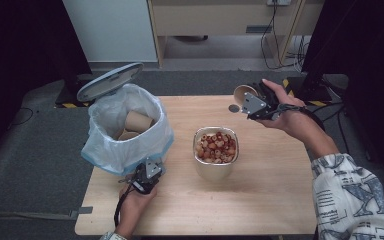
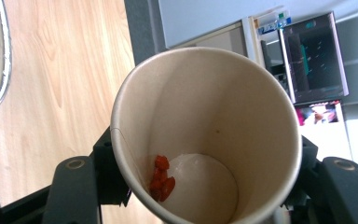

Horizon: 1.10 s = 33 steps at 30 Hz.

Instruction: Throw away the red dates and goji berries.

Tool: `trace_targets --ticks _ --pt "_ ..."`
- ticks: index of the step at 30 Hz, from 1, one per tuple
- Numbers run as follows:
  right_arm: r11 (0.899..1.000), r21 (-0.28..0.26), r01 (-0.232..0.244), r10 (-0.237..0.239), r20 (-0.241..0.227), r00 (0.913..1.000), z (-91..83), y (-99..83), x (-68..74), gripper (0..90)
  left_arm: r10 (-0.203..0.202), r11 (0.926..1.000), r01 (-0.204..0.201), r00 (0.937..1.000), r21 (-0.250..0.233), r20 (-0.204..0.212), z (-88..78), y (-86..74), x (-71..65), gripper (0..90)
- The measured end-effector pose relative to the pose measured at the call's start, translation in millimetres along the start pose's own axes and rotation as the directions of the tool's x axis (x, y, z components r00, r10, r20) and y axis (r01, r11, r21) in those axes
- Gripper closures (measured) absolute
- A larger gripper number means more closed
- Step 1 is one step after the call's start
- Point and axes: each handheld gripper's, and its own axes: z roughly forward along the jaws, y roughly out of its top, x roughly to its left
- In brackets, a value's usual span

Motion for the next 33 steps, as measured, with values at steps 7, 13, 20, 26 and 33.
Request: trace_targets --ticks 7,13,20,26,33 --pt "0.974 -0.072 -0.215 0.212 -0.042 0.9763 -6.9 -18.9 -13.3 35.6 0.004 1.0 -0.004 1.0 0.003 -0.001 -0.2 0.0 0.2 89.3" --pt "0.95 -0.092 -0.298 0.292 -0.073 0.9537 -12.7 -32.2 -21.8 35.6 0.003 1.0 -0.003 1.0 0.003 0.0 -0.2 0.1 0.2 89.3" --pt "0.92 -0.11 -0.376 0.359 -0.15 0.9212 -16.4 -39.6 -23.4 35.2 0.005 1.0 -0.005 1.0 0.003 -0.001 -0.2 0.1 0.1 89.3" --pt "0.905 -0.115 -0.409 0.382 -0.202 0.9018 -15.6 -43.6 -20.7 35.1 0.004 1.0 -0.004 1.0 0.003 0.0 -0.2 0.1 0.3 89.3" --pt "0.893 -0.116 -0.436 0.402 -0.233 0.8855 -16.4 -48.9 -17.5 35.1 0.006 1.0 -0.006 1.0 0.004 -0.001 -0.2 0.2 0.1 89.3"
